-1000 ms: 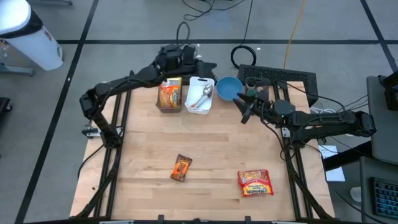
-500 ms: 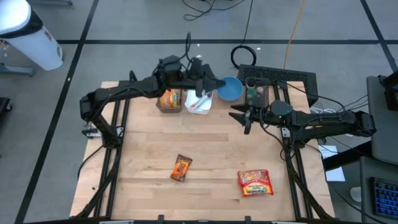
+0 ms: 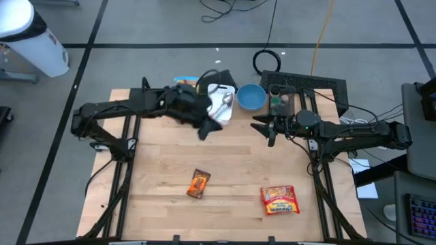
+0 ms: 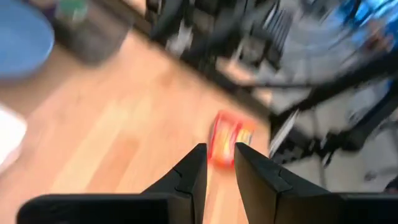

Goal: Pick & Place Food Item
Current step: Put the orange spice pack into the right black bin

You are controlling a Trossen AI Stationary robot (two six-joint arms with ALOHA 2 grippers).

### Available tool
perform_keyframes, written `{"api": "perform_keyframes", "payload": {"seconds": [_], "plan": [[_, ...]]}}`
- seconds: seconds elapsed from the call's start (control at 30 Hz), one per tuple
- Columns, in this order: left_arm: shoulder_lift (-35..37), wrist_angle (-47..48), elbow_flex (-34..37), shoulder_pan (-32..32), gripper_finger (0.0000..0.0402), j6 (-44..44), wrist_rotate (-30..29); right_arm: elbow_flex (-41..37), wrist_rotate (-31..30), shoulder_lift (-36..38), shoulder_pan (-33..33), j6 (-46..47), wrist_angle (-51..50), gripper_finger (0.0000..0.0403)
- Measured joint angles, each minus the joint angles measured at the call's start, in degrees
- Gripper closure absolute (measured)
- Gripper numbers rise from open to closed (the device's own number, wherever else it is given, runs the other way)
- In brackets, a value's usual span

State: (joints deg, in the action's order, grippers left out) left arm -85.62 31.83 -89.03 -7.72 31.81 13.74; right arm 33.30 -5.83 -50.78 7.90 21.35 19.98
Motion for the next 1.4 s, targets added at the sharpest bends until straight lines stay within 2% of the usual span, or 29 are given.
{"api": "perform_keyframes", "payload": {"seconds": [0.13,0.23,0.4,0.47,0.6,0.77,0.87,1.0,1.17,1.33,1.4], "plan": [[2.47,13.51,0.02,3.91,0.0314,-2.03,-1.94,0.00,-0.23,-0.72,0.00,1.86,1.37,0.0220],[4.35,22.74,0.01,7.44,0.0314,-3.25,-3.77,-0.02,-0.28,-1.78,0.00,7.27,3.48,0.0220],[5.85,35.80,0.62,14.60,0.0314,-3.60,-12.40,-0.02,-0.19,-5.17,-0.53,17.67,6.13,0.0220],[6.74,36.23,1.67,16.90,0.0314,-3.20,-14.30,-0.02,-0.10,-6.33,-1.27,21.58,5.88,0.0220],[11.69,32.77,8.34,21.32,0.0314,0.00,-15.81,-0.02,-1.22,-10.16,-4.34,25.21,7.84,0.0220],[21.89,19.71,22.63,24.95,0.0314,5.26,-17.17,-0.02,-9.47,-15.85,-9.65,27.71,14.18,0.0220],[28.32,6.93,32.22,25.76,0.0314,8.87,-16.73,-0.04,-12.56,-19.17,-11.72,28.96,19.85,0.0220],[34.65,-7.42,44.36,26.61,0.0314,12.50,-17.39,0.00,-13.44,-22.47,-12.73,29.11,26.92,0.0220],[36.42,-19.79,55.83,25.68,0.0314,18.37,-17.70,-0.02,-13.43,-23.82,-12.63,29.00,31.41,0.0220],[34.68,-23.08,62.53,21.69,0.0314,23.72,-12.33,-0.03,-13.13,-23.49,-12.23,28.99,31.69,0.0220],[33.11,-23.34,63.49,19.44,0.0314,24.90,-10.37,0.02,-11.10,-23.43,-11.97,28.57,31.79,0.0220]]}}
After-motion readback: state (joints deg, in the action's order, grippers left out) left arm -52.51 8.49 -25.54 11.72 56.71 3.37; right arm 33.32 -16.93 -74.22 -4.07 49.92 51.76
